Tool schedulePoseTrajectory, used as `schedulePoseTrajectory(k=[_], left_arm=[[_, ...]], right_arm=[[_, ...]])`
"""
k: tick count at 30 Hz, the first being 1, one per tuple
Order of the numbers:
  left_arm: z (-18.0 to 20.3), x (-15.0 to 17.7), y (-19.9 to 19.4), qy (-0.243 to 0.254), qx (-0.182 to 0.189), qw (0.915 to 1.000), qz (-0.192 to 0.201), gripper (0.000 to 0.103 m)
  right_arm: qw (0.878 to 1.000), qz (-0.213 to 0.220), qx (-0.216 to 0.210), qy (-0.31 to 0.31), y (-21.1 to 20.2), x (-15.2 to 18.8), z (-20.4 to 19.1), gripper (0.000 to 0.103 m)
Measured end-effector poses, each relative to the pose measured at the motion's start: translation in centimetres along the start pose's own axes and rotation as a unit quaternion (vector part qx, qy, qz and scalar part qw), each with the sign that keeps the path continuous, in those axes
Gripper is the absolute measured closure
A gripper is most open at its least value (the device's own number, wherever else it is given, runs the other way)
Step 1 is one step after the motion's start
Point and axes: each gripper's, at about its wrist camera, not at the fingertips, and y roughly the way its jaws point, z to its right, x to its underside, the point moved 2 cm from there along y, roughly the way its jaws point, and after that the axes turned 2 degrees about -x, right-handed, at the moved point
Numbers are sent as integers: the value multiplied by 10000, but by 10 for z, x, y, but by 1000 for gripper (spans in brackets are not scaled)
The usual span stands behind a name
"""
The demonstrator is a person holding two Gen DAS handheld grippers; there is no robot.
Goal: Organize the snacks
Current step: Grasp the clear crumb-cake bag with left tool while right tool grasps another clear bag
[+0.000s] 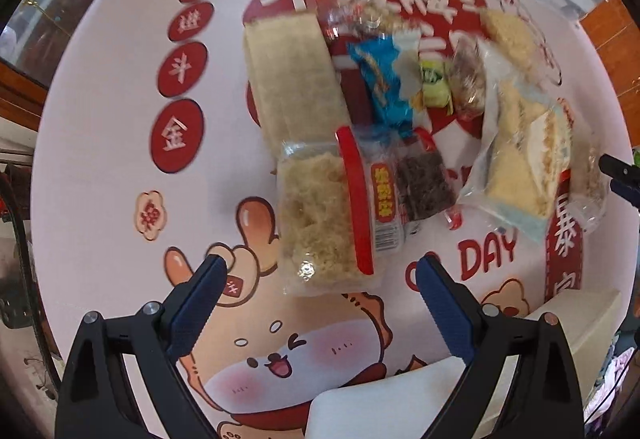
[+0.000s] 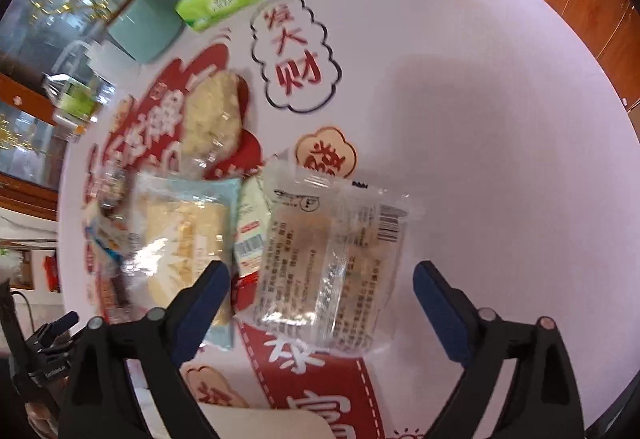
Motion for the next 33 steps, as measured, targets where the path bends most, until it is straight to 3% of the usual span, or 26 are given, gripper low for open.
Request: schedulePoseTrajectory(k=[6, 15, 24, 28, 33], left_arm=[[2, 3, 21, 164, -192, 9996, -82, 8], [8, 2, 16, 419, -545, 9966, 455, 8], [9, -17, 26, 196, -310, 9989, 285, 11], [10, -19, 33, 217, -135, 9996, 97, 20], [22, -9, 38, 722, -583, 9957, 17, 25]], right_arm=[[9992, -259, 307, -38, 26, 4, -4, 8], [9987, -469, 174, 56, 40, 6, -3, 9], [9984, -472, 308, -49, 42, 6, -6, 17], [9983, -420, 368, -193, 41, 7, -11, 20], [9975, -479, 401, -320, 41, 8, -12, 21]])
